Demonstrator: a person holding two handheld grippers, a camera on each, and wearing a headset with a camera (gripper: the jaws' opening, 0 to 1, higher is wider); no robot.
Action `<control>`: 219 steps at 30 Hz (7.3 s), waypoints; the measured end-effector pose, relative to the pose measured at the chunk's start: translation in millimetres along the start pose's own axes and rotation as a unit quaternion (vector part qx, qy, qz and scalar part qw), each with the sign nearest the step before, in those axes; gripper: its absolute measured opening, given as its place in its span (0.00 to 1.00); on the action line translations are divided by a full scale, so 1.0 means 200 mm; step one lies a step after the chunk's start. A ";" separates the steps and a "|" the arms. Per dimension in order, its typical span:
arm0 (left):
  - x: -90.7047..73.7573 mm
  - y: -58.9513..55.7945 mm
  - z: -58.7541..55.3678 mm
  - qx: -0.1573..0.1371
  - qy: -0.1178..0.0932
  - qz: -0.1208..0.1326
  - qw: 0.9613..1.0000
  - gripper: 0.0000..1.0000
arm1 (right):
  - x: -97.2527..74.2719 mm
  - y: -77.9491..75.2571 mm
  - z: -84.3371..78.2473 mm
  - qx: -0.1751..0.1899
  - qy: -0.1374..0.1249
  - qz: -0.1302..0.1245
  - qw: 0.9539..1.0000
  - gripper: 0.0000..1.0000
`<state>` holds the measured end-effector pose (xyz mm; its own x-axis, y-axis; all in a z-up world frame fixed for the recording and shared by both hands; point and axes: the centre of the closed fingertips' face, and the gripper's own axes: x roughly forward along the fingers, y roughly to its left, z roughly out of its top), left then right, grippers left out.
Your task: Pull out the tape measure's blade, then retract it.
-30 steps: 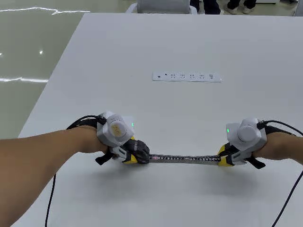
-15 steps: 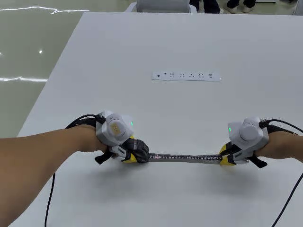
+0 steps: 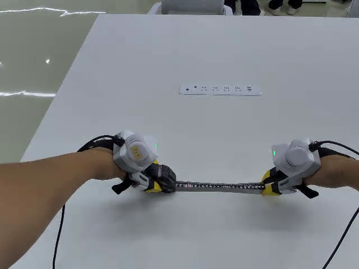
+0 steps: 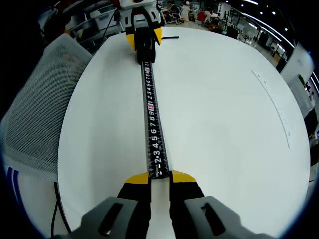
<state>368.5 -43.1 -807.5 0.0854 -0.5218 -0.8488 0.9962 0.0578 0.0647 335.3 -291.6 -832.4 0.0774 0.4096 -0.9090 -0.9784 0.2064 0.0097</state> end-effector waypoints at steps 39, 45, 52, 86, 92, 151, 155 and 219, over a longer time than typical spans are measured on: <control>0.01 0.00 0.00 0.001 0.004 0.003 1.000 0.32 | 0.01 -0.01 -0.01 0.032 -0.024 0.010 0.999 0.14; 0.01 0.00 0.00 0.002 0.005 0.001 1.000 0.32 | 0.01 -0.01 -0.01 0.028 -0.019 0.013 0.999 0.14; 0.01 0.00 0.00 0.002 0.004 0.001 1.000 0.32 | 0.01 -0.01 -0.01 0.030 -0.023 0.013 0.999 0.14; 0.02 0.00 -0.01 -0.004 -0.003 0.005 1.000 0.34 | -0.06 0.00 0.00 0.095 -0.041 -0.025 0.994 0.46; 0.01 0.01 0.00 0.024 0.001 0.011 1.000 0.34 | -0.11 0.01 -0.03 0.134 -0.060 -0.056 0.987 0.53; -0.67 -0.33 -0.49 -0.332 -0.230 0.231 0.885 0.99 | -0.50 0.41 -0.14 0.327 -0.246 -0.271 0.871 1.00; -0.68 -0.37 -0.51 -0.335 -0.230 0.234 0.883 0.99 | -0.53 0.46 -0.18 0.333 -0.248 -0.276 0.867 1.00; -0.52 -0.26 -0.07 -0.315 -0.215 0.266 0.885 0.99 | -0.54 0.30 -0.08 0.230 -0.218 -0.242 0.917 0.93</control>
<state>307.0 20.2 -731.2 0.6732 -0.5452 -0.4996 0.6182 0.7856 -0.0244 264.5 -337.4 -739.8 0.6480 0.4668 -0.6018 -0.6331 0.7694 -0.0850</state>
